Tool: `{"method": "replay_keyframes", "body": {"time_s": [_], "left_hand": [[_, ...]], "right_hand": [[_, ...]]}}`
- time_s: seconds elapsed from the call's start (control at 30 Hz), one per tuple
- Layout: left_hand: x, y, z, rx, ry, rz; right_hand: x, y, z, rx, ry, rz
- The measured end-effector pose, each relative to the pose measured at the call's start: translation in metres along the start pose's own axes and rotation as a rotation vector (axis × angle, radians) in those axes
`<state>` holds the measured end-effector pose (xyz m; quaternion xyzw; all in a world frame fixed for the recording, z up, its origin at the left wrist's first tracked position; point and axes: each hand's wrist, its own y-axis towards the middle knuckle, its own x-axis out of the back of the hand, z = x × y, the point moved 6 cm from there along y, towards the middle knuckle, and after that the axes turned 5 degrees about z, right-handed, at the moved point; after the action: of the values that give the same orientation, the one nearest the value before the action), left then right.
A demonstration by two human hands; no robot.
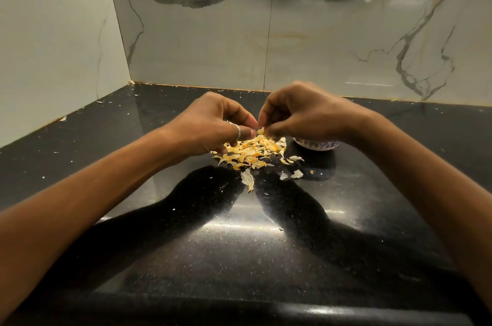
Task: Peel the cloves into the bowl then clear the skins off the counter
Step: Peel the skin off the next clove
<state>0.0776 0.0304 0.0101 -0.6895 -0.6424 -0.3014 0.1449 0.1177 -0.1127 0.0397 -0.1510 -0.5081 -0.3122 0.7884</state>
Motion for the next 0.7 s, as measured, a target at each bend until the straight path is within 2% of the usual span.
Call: {"method": "replay_keyframes", "body": {"time_s": [0.7], "left_hand": [[0.0015,0.0,0.0008,0.01,-0.148,-0.036]], "right_hand": [[-0.0033,0.004,-0.0031,-0.025,0.366,-0.087]]}}
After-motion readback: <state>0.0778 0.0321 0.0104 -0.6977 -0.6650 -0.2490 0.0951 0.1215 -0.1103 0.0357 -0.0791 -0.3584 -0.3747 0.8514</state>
